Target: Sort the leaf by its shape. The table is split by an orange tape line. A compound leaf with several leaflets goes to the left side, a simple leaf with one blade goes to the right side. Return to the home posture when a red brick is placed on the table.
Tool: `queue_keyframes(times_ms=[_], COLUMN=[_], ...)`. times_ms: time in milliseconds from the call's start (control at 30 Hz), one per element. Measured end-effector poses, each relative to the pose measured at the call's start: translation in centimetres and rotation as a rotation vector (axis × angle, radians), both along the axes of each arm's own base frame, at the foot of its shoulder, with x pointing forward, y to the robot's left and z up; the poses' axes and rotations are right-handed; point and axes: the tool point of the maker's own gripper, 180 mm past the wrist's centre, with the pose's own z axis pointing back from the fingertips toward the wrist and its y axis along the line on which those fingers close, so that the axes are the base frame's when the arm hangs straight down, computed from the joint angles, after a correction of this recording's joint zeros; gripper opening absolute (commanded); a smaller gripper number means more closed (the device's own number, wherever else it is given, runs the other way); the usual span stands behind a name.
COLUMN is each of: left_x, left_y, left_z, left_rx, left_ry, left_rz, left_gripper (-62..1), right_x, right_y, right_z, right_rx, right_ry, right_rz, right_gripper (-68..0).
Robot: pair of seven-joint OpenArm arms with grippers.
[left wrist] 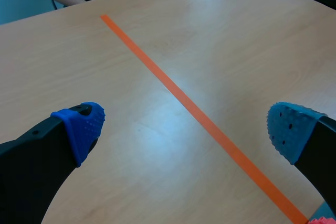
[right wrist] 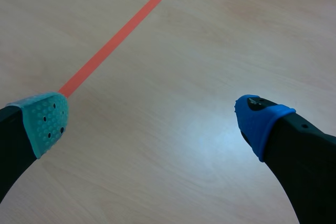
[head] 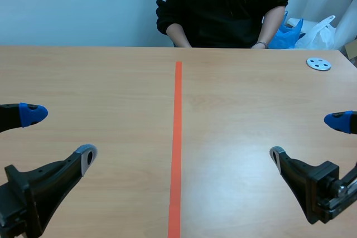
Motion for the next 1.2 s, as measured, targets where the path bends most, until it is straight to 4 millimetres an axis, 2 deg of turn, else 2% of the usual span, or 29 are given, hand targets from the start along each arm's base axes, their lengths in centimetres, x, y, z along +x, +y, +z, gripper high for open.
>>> queue_keyframes(times_ms=[67, 1200], left_x=[0.14, 0.13], left_y=[-0.04, -0.03], left_z=[0.61, 0.54], left_rx=[-0.02, -0.017], left_ry=[-0.028, -0.025], left_rz=[0.003, 0.003], left_gripper=[1.4, 1.4], right_x=[0.0, 0.0], right_y=[0.01, 0.01], right_z=[0.01, 0.01], right_rx=[0.0, 0.0], right_ry=[0.0, 0.0], right_rz=[0.0, 0.0], right_gripper=[0.4, 0.4])
